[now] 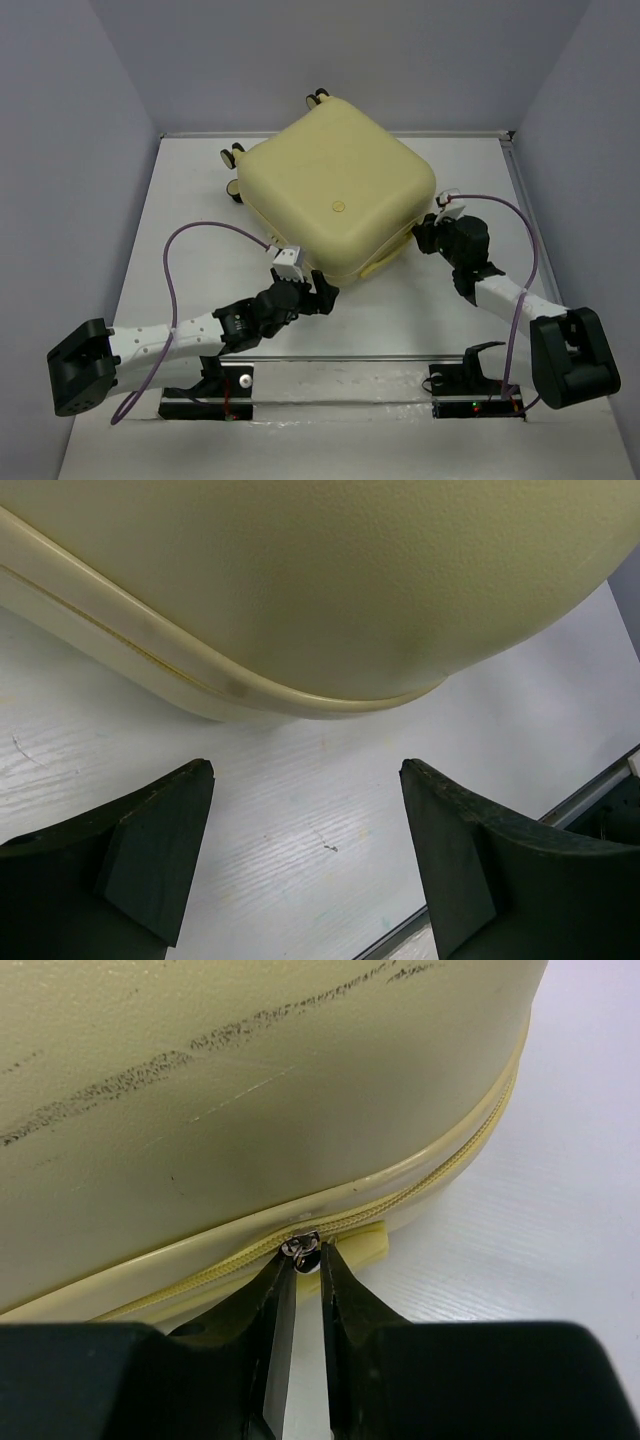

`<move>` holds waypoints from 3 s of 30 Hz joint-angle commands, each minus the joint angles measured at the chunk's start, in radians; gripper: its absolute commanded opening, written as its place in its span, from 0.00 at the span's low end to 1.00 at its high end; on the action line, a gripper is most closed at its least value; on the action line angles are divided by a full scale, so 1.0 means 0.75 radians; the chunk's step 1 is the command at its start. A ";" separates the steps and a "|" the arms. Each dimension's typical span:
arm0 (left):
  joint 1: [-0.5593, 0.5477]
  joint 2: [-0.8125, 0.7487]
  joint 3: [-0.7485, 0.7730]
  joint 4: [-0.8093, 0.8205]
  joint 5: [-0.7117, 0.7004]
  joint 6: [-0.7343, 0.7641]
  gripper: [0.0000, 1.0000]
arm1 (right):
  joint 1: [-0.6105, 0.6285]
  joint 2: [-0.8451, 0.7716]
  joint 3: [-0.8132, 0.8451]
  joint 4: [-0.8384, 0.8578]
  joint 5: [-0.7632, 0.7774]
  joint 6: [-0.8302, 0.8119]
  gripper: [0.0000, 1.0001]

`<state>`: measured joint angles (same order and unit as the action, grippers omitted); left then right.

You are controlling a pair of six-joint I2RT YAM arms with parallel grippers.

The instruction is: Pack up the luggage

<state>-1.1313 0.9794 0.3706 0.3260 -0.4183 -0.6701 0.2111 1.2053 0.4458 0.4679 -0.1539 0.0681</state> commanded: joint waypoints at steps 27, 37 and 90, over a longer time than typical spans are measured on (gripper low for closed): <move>0.091 0.330 0.369 0.099 -0.252 0.188 0.84 | 0.411 -0.441 -0.173 -0.266 -0.040 0.429 0.07; 0.171 0.408 0.502 0.140 -0.185 0.216 0.82 | 1.221 -0.259 0.019 -0.471 0.139 0.543 0.07; 1.494 1.105 1.477 -0.152 0.973 -0.250 0.99 | 1.578 -0.548 -0.163 -0.423 0.956 0.823 0.07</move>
<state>-0.0109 1.7588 1.3922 0.1581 0.2577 -0.8047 1.3891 0.7570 0.2718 0.1120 0.5797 0.6945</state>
